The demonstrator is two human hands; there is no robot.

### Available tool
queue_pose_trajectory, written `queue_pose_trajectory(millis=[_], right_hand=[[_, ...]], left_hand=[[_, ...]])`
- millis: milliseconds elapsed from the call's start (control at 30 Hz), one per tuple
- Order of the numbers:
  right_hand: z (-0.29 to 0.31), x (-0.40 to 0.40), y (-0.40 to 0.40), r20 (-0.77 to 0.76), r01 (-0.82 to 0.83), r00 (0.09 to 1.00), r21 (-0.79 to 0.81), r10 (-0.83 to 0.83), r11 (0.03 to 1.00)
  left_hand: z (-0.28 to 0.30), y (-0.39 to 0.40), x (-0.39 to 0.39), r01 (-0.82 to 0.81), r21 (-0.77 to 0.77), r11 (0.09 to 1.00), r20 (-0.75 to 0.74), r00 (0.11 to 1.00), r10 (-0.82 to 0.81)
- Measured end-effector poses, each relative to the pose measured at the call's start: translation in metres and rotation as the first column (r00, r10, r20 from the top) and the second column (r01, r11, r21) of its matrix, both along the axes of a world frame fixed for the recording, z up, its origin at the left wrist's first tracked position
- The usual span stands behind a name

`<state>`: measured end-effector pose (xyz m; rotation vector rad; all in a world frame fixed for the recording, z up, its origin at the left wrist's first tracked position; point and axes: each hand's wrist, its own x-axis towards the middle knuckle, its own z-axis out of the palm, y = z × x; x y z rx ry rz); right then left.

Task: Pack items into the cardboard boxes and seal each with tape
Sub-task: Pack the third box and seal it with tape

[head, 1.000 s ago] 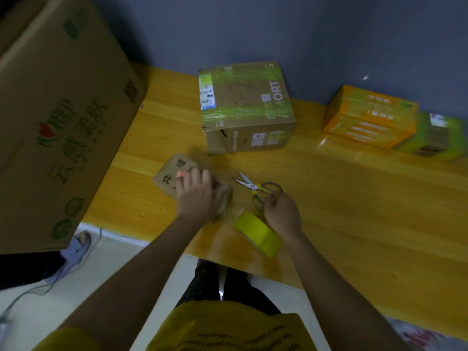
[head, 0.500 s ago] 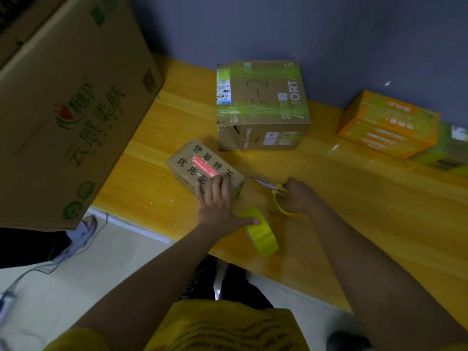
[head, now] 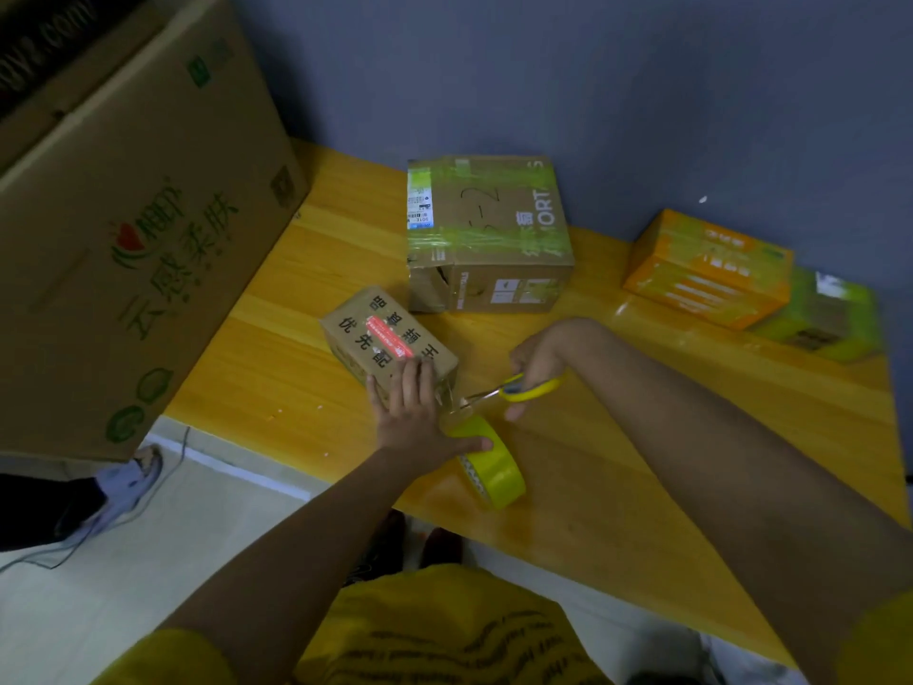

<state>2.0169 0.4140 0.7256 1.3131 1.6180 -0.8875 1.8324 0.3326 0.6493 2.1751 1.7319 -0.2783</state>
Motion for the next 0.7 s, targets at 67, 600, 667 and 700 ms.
queue_pose_trajectory(millis=[67,600,667,700], right_hand=[[-0.008,-0.006,0.008,-0.003,-0.037,0.999,-0.041,0.037,0.998],[-0.062,0.061,-0.025,0.219,-0.057,0.973,0.540,-0.075,0.840],[-0.084,0.059,-0.041,0.149,0.093,0.964,0.586,-0.220,0.805],[-0.096,0.057,-0.048,0.099,0.174,0.954,0.589,-0.284,0.789]], left_hand=[[0.000,0.000,0.001,-0.004,0.014,1.000,-0.015,1.000,0.005],[0.006,0.005,0.004,0.016,-0.044,0.999,-0.042,0.999,-0.018],[0.007,0.009,0.004,0.033,-0.046,0.998,-0.059,0.998,-0.036],[0.007,0.010,0.003,0.036,-0.046,0.998,-0.066,0.997,-0.039]])
